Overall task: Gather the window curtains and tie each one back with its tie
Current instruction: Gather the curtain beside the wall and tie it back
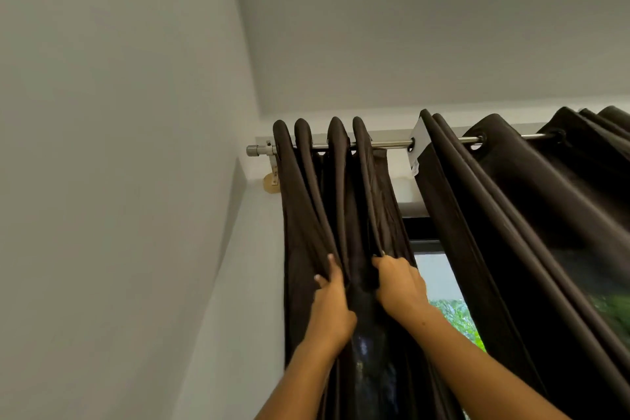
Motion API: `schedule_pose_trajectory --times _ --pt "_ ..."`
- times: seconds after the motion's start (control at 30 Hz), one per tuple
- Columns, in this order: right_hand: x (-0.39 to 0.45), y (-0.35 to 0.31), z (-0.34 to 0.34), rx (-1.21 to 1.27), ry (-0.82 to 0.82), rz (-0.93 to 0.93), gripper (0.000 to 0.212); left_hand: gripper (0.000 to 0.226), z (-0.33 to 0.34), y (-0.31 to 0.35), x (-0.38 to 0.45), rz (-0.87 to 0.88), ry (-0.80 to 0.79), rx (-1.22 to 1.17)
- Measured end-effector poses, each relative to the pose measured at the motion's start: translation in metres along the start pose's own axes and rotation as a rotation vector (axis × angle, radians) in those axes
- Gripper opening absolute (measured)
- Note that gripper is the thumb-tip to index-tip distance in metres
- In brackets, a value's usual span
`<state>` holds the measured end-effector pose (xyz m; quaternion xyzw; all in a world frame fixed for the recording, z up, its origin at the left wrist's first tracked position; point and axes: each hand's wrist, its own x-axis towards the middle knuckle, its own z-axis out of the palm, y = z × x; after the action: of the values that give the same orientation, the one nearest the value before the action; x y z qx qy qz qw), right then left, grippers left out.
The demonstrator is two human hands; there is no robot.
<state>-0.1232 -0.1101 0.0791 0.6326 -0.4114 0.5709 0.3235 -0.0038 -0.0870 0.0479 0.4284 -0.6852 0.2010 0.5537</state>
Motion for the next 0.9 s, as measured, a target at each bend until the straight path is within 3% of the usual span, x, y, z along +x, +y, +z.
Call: schedule_pose_trajectory --times 0.13,0.23,0.3,0.37,0.57,0.73,0.9 --pt "-0.003 0.05 -0.031 -0.05 -0.014 0.04 0.029 0.085 0.044 0.064 0.014 0.111 -0.129 -0.15" --pt "-0.009 0.081 -0.06 0.044 -0.021 0.051 0.027 0.086 0.07 0.106 0.009 0.14 -0.173 -0.231" --pt "-0.012 0.084 -0.072 0.138 -0.063 -0.01 0.042 0.086 0.069 0.113 0.003 0.125 -0.147 -0.216" --pt "-0.015 0.069 -0.071 0.212 -0.084 -0.086 0.063 0.083 0.056 0.101 -0.006 0.123 -0.088 -0.203" --pt "-0.053 0.02 -0.041 0.265 -0.18 -0.142 0.079 0.085 0.016 0.04 -0.067 0.115 -0.015 -0.199" --pt "-0.119 0.015 -0.019 0.097 -0.18 -0.058 0.072 0.085 0.028 0.006 -0.121 0.052 -0.015 -0.172" --pt "-0.209 0.023 0.004 0.149 -0.238 0.085 0.06 0.1 0.056 -0.012 -0.187 0.005 -0.005 -0.115"
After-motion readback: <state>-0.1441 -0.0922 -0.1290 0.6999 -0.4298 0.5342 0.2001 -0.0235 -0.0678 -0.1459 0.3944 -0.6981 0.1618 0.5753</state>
